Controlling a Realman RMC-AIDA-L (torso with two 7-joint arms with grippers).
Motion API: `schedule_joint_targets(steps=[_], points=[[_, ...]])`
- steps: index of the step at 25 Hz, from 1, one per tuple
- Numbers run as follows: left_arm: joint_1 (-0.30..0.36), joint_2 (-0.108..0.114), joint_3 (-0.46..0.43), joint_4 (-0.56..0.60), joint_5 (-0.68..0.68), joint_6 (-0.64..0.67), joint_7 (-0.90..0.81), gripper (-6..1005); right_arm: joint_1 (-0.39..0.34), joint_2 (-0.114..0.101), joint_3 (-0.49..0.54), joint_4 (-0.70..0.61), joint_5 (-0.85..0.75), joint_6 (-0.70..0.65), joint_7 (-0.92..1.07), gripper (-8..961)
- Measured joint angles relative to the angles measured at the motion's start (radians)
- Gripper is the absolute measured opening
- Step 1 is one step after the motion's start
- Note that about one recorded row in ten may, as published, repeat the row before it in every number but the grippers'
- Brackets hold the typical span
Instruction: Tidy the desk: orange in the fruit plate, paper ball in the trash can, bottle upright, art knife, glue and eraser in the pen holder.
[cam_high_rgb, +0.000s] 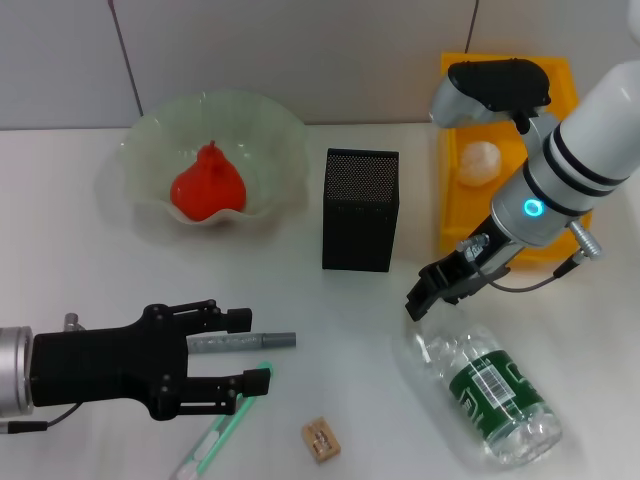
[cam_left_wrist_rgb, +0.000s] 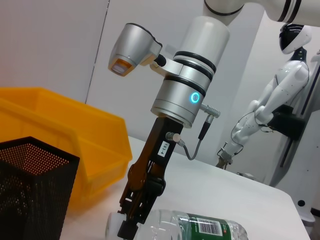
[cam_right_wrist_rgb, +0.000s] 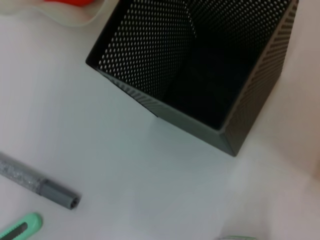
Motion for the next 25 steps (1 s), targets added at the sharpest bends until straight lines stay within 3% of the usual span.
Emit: schedule_joint_targets(steps=[6, 17, 25], points=[[0.003, 0.0, -0.003, 0.003, 0.0, 0.001, 0.0, 809, -0.008, 0.0, 0.003, 0.032, 0.007, -0.01, -0.015, 430], [-0.003, 0.003, -0.004, 0.004, -0.003, 0.011, 0.0, 809, -0.091, 0.0, -0.003, 0.198, 0.116, -0.092, -0.071, 429], [-0.008, 0.006, -0.004, 0.004, -0.008, 0.013, -0.001, 809, -0.096, 0.0, 0.0, 0.212, 0.13, -0.114, -0.105, 429]])
